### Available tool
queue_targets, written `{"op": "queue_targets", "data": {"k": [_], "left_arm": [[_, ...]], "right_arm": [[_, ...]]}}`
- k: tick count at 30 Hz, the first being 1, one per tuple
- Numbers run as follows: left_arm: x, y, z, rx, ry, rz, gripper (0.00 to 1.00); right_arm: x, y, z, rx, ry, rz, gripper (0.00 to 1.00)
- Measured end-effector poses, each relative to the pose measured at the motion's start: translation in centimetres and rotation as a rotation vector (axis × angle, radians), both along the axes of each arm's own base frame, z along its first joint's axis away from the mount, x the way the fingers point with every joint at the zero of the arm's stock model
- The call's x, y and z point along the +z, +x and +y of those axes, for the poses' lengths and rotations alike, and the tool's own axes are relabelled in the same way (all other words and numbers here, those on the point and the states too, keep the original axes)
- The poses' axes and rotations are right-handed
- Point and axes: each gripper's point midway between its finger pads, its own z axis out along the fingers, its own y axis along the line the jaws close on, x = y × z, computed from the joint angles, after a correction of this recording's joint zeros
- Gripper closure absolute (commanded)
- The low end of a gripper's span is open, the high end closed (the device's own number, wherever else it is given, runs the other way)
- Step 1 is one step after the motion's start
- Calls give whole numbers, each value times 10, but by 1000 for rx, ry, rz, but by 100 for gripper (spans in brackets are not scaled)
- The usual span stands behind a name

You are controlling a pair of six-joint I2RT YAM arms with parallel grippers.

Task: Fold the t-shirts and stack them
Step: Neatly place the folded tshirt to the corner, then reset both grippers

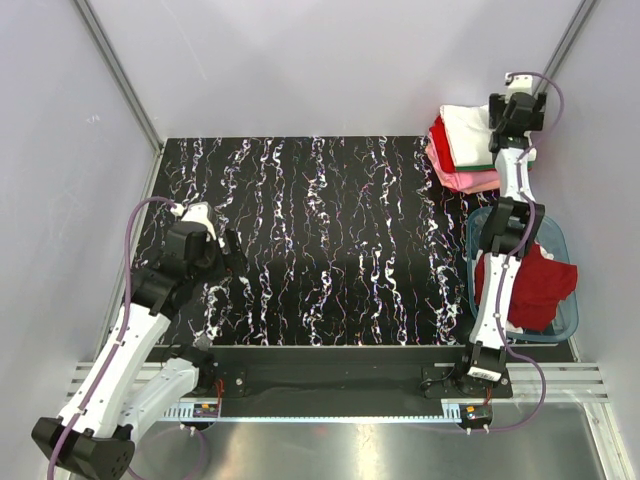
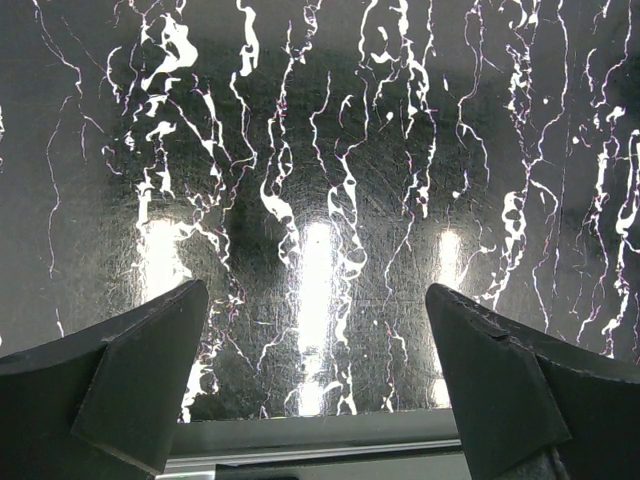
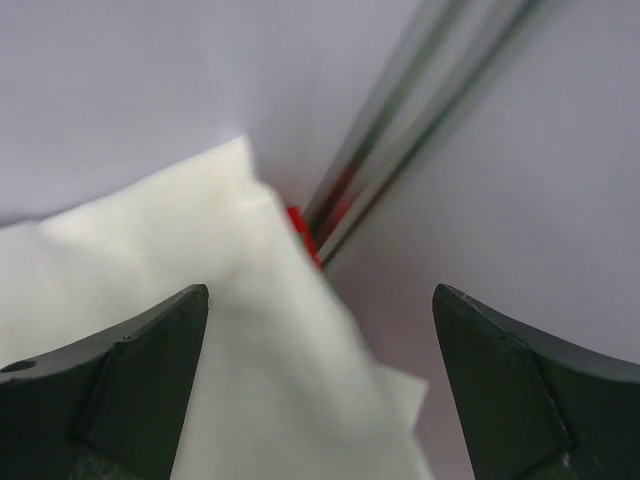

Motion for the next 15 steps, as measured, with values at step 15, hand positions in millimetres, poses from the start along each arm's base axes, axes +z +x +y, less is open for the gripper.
{"op": "queue_targets", "data": {"k": [15], "left_arm": [[8, -3, -1, -8, -6, -36, 1]], "right_arm": [[272, -93, 8, -77, 143, -523, 0]]}}
